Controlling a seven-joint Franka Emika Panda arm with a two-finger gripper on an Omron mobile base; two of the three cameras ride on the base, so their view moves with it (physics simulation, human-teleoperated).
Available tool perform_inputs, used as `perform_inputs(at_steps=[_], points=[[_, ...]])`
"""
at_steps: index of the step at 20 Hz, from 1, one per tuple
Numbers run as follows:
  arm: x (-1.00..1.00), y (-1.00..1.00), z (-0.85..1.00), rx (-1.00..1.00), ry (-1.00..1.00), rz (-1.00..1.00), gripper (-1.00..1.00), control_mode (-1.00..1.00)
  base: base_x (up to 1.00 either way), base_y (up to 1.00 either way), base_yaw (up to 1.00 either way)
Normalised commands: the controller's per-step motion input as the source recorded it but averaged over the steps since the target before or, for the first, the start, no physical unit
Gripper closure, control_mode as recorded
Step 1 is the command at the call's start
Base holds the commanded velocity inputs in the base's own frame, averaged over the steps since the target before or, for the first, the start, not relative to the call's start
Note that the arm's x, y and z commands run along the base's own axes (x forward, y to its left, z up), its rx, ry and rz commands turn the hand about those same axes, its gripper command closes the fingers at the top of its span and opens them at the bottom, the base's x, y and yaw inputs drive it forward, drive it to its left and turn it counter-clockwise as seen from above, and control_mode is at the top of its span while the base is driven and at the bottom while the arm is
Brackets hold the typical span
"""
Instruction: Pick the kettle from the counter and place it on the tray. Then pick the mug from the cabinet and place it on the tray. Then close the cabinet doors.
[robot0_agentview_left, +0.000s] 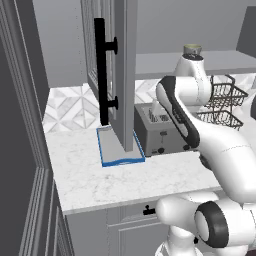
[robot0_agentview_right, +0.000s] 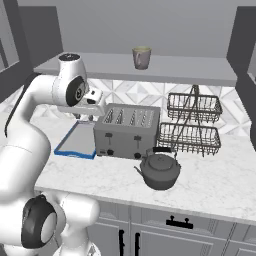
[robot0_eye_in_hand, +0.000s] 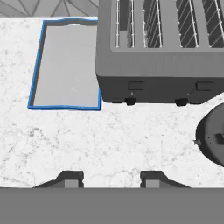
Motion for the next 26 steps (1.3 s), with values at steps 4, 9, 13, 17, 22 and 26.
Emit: perform_inputs(at_steps=[4,9,13,17,22,26], points=[[-0.25,0.0,-0.02,0.0,-0.08,0.0,-1.0,-1.0,0.0,0.0,0.0],[-0.95,-0.2,0.1,0.11,-0.81,-0.04,-1.0,-1.0,0.0,0.0,0.0],[-0.58,-0.15,0.5,0.06,-0.63,-0.12,-1.0,-1.0,0.0,0.0,0.0],[-0.04,-0.19,0.62,-0.02,-0.26,-0.24,-1.0,-1.0,0.0,0.0,0.0],[0.0,-0.3,0.69,-0.1,-0.13,-0.24,-1.0,-1.0,0.0,0.0,0.0],[0.0,-0.4,0.48,-0.01,-0.17,-0.05,-1.0,-1.0,0.0,0.0,0.0]])
